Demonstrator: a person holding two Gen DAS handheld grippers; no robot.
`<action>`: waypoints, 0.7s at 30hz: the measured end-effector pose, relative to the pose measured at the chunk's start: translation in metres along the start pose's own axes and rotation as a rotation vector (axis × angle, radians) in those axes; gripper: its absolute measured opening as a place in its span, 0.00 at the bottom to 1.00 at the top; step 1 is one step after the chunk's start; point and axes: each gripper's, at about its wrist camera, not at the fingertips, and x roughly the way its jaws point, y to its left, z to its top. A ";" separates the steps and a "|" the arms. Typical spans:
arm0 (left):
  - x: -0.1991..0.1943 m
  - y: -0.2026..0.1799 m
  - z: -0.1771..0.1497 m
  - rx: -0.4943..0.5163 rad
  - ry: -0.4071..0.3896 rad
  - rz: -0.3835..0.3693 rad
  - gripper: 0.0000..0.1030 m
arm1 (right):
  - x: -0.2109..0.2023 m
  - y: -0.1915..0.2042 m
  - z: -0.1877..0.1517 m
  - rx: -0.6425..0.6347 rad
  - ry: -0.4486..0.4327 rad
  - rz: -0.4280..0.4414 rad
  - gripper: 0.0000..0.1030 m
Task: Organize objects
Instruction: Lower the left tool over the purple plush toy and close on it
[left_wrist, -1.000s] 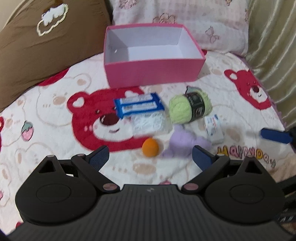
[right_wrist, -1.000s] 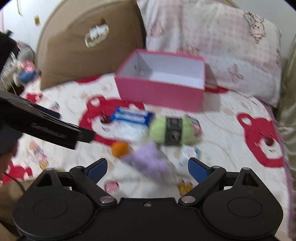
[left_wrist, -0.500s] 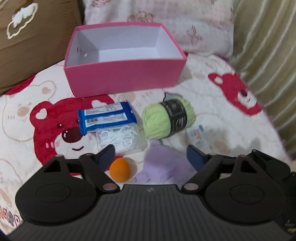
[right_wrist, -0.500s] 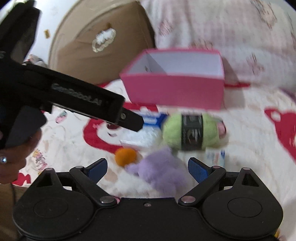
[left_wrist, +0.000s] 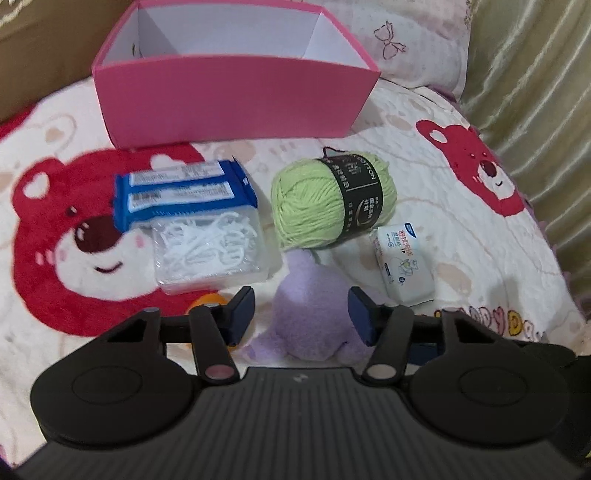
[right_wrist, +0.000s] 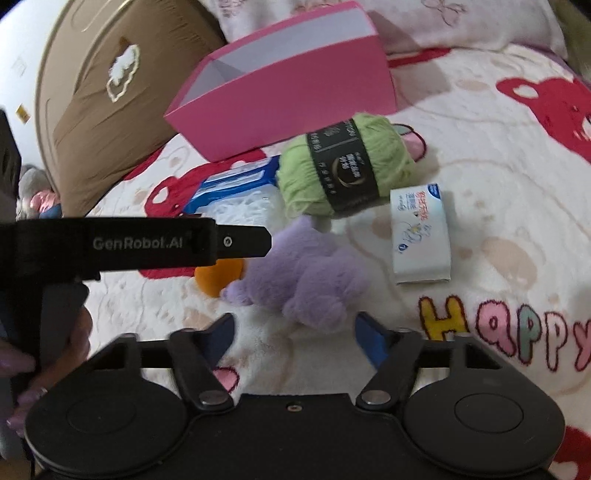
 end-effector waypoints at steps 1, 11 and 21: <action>0.004 0.003 0.000 -0.011 0.005 -0.012 0.50 | 0.002 -0.001 0.000 -0.001 0.001 -0.006 0.56; 0.029 0.011 -0.007 -0.064 0.061 -0.075 0.46 | 0.008 0.000 0.002 -0.114 -0.028 -0.209 0.20; 0.036 0.019 -0.002 -0.123 0.079 -0.075 0.48 | 0.008 -0.004 0.008 -0.119 0.009 -0.140 0.35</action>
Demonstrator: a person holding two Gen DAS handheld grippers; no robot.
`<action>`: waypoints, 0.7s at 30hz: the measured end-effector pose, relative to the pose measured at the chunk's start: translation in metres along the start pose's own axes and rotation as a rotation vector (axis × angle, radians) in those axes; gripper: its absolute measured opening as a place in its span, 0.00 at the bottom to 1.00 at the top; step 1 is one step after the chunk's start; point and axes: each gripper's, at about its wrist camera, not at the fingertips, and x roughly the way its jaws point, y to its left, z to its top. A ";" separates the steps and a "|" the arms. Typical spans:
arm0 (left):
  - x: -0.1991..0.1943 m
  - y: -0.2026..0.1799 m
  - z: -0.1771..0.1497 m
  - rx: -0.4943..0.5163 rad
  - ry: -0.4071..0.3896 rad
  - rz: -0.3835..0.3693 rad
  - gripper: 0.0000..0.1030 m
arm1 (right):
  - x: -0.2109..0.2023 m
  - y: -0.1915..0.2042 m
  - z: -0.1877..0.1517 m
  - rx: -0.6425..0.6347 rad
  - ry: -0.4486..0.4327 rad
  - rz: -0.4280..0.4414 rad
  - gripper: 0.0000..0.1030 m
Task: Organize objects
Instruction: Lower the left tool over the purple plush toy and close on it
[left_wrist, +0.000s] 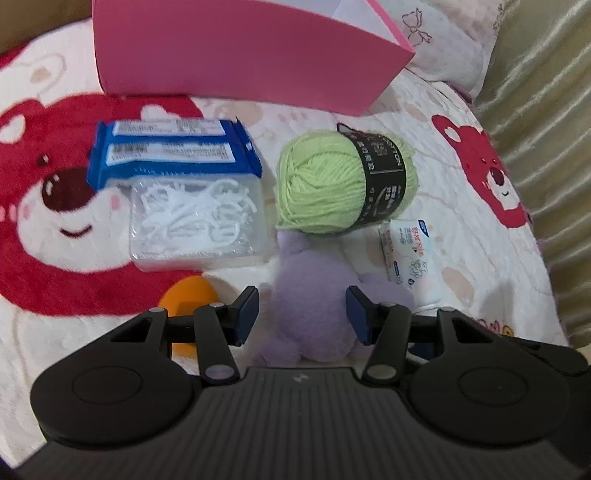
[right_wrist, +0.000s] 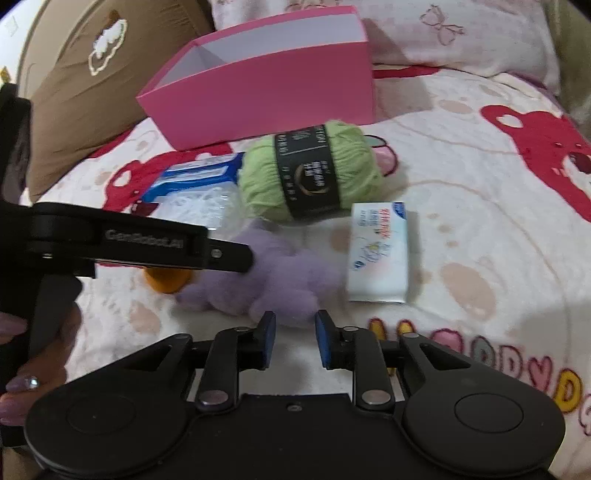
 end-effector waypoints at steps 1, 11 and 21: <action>0.002 0.002 0.000 -0.011 0.014 -0.018 0.48 | 0.001 0.002 0.000 -0.004 0.002 0.008 0.37; 0.011 0.006 -0.004 -0.066 0.061 -0.085 0.43 | 0.007 -0.005 0.002 0.082 0.013 0.091 0.57; 0.011 -0.006 -0.008 0.005 0.037 -0.039 0.42 | 0.022 0.004 0.003 -0.077 -0.017 0.052 0.59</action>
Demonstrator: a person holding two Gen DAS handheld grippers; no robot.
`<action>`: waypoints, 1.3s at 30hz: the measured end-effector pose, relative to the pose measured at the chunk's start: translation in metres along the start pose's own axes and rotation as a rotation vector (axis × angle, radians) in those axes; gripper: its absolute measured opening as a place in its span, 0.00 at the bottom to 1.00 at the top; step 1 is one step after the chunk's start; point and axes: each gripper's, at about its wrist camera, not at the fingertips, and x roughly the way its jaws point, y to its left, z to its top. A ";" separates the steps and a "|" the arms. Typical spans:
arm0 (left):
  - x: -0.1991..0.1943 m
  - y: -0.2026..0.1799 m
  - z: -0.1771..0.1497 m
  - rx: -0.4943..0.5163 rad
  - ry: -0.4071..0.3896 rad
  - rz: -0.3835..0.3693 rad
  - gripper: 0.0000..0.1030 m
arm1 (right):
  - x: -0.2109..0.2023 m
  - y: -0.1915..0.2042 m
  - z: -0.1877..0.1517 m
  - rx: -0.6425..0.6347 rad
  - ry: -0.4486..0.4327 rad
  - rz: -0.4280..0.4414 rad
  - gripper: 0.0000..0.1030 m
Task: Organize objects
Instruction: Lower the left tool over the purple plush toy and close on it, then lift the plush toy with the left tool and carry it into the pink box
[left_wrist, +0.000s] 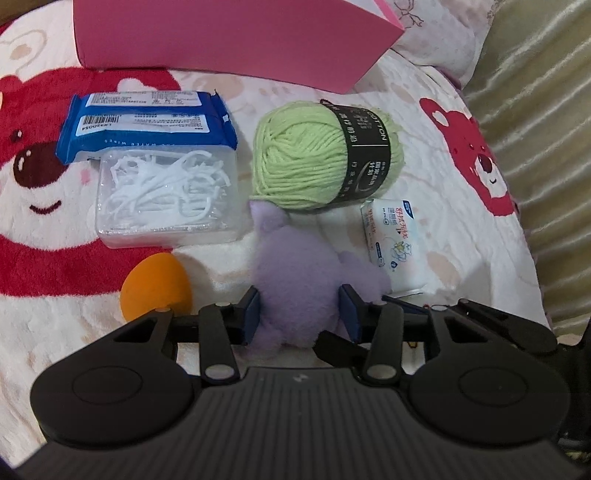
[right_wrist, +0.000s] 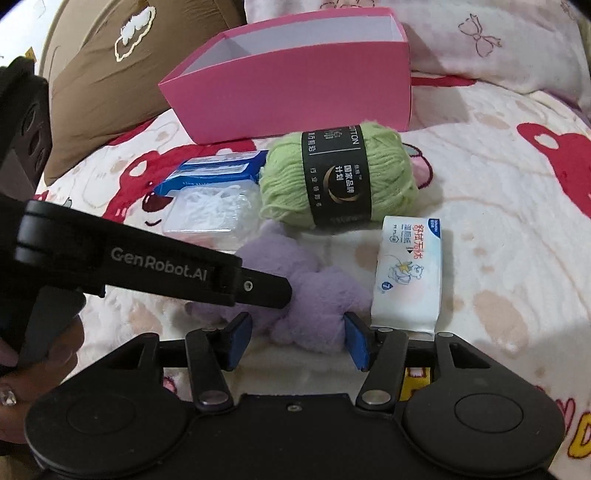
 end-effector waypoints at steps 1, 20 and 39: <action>-0.001 -0.002 -0.001 0.011 -0.004 0.009 0.42 | 0.000 -0.001 0.000 0.006 0.000 0.004 0.59; -0.054 -0.033 -0.009 0.132 -0.118 0.070 0.42 | -0.025 0.029 -0.005 -0.109 -0.108 -0.022 0.63; -0.113 -0.047 0.022 0.126 -0.131 0.005 0.42 | -0.081 0.049 0.042 -0.189 -0.148 0.014 0.79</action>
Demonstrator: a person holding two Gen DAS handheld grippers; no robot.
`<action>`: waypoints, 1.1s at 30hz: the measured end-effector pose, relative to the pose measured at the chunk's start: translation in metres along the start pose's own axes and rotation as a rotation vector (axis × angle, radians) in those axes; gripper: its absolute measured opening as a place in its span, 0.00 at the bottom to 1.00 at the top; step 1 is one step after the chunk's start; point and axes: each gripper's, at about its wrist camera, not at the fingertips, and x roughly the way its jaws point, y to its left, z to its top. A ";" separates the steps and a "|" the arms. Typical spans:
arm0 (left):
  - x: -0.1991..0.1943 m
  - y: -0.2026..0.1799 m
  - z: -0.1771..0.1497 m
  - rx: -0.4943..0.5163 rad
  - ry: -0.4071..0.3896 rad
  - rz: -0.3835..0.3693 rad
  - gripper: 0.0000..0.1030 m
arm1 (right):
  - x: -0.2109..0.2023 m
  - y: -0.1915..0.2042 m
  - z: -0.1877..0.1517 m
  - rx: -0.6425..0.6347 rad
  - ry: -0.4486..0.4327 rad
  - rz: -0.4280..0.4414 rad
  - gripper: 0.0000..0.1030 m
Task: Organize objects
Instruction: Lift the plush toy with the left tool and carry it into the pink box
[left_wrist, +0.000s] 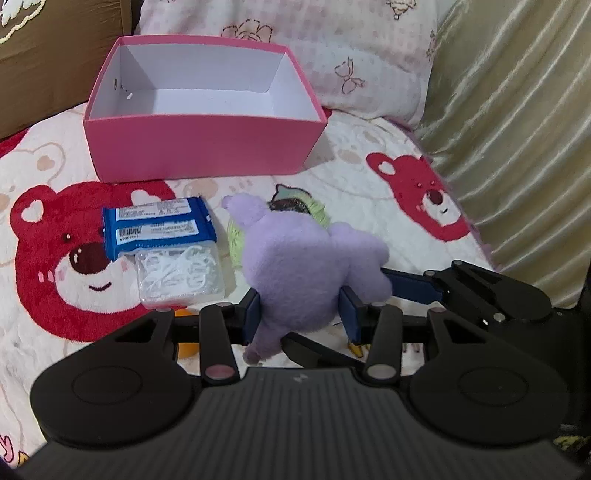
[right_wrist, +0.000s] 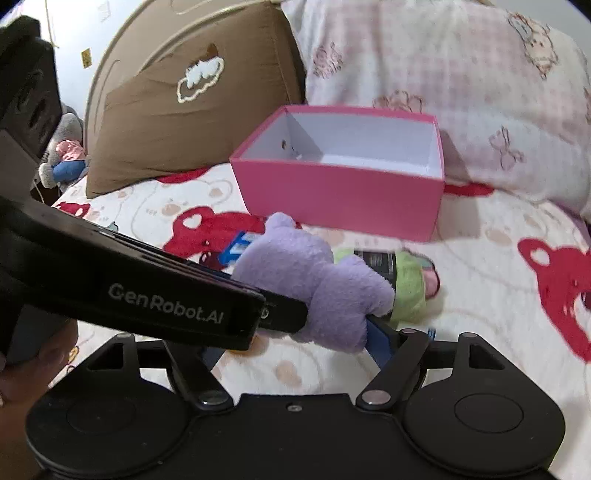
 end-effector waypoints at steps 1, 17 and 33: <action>-0.003 0.000 0.003 -0.002 -0.001 -0.003 0.42 | -0.001 0.000 0.004 0.000 -0.001 0.004 0.80; -0.024 0.013 0.039 0.006 -0.060 0.042 0.42 | 0.007 0.008 0.051 -0.044 -0.075 0.060 0.89; -0.033 0.021 0.103 -0.019 -0.103 0.072 0.42 | 0.012 -0.004 0.114 -0.119 -0.170 0.107 0.89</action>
